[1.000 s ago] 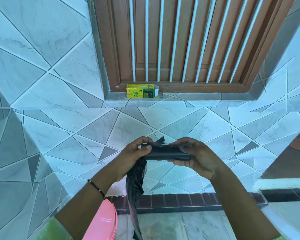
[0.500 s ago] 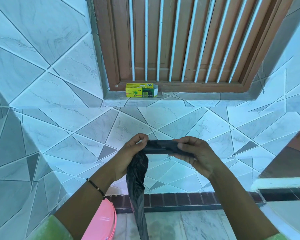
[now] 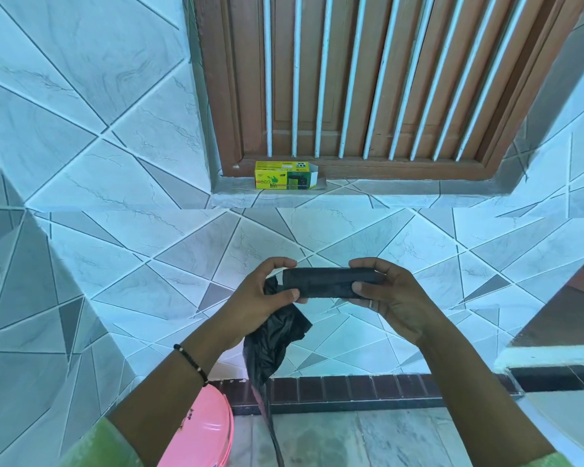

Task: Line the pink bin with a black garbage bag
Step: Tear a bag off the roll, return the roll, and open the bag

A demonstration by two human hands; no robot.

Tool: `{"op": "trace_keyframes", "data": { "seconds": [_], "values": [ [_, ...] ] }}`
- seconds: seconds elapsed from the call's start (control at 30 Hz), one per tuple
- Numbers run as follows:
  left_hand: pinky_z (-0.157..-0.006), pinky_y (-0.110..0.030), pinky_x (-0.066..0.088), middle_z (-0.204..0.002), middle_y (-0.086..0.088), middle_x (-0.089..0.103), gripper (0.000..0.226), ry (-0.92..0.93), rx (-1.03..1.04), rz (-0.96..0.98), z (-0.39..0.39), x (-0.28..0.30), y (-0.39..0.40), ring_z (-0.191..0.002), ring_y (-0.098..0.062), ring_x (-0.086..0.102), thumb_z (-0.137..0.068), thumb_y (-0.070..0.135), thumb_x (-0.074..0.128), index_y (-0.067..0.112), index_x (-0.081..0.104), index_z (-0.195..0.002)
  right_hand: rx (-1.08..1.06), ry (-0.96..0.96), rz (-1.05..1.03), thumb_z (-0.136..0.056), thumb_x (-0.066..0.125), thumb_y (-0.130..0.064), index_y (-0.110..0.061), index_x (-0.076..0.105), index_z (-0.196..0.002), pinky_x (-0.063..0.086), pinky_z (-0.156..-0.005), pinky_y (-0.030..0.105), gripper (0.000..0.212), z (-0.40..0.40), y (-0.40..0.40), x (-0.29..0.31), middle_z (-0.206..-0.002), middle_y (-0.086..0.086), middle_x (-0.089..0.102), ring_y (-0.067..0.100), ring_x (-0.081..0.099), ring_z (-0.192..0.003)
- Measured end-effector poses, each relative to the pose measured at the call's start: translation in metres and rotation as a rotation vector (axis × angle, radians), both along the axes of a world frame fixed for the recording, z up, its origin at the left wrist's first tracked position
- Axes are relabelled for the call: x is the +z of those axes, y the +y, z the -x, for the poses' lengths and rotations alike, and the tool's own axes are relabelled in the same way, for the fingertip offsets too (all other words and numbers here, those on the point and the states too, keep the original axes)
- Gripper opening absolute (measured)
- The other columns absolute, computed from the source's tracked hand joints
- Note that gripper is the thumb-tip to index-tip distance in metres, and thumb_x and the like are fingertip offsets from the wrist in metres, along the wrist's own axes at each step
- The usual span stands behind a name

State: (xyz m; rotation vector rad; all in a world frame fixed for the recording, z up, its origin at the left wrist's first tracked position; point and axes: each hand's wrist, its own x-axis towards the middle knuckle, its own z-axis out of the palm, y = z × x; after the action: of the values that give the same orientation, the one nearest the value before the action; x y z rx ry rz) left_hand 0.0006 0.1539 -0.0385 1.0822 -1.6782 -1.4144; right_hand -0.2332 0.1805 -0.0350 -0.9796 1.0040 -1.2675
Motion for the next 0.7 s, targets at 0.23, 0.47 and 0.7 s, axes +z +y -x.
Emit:
{"op": "trace_keyframes", "data": {
  "seconds": [0.23, 0.47, 0.7],
  "values": [
    [-0.069, 0.0, 0.044, -0.111, 0.011, 0.061, 0.044, -0.159, 0.056, 0.256, -0.011, -0.004, -0.012, -0.095, -0.005, 0.061, -0.082, 0.037, 0.066, 0.04, 0.049, -0.123, -0.127, -0.079, -0.003, -0.05, 0.078, -0.017, -0.001, 0.065, -0.094, 0.059, -0.062, 0.029, 0.049, -0.02, -0.011, -0.004, -0.083, 0.011, 0.074, 0.028, 0.07, -0.067],
    [-0.064, -0.01, 0.046, -0.08, 0.004, 0.072, 0.022, -0.076, 0.15, 0.24, -0.008, -0.005, -0.033, -0.069, -0.001, 0.065, -0.088, 0.037, 0.057, 0.031, 0.059, -0.109, -0.074, -0.114, 0.01, -0.057, 0.073, 0.001, -0.003, 0.063, -0.098, 0.058, -0.067, 0.028, 0.043, -0.027, -0.02, -0.003, -0.096, 0.014, 0.064, 0.031, 0.068, -0.071],
    [-0.062, -0.023, 0.037, -0.051, 0.006, 0.059, 0.034, -0.141, 0.238, 0.163, 0.015, 0.004, -0.087, -0.048, -0.001, 0.052, -0.096, 0.041, 0.04, 0.016, 0.063, -0.093, -0.156, 0.286, 0.17, -0.083, 0.062, 0.005, -0.011, 0.069, -0.098, 0.047, -0.048, 0.027, 0.023, -0.012, -0.067, 0.008, -0.086, 0.005, 0.065, 0.021, 0.059, -0.055]
  ]
}}
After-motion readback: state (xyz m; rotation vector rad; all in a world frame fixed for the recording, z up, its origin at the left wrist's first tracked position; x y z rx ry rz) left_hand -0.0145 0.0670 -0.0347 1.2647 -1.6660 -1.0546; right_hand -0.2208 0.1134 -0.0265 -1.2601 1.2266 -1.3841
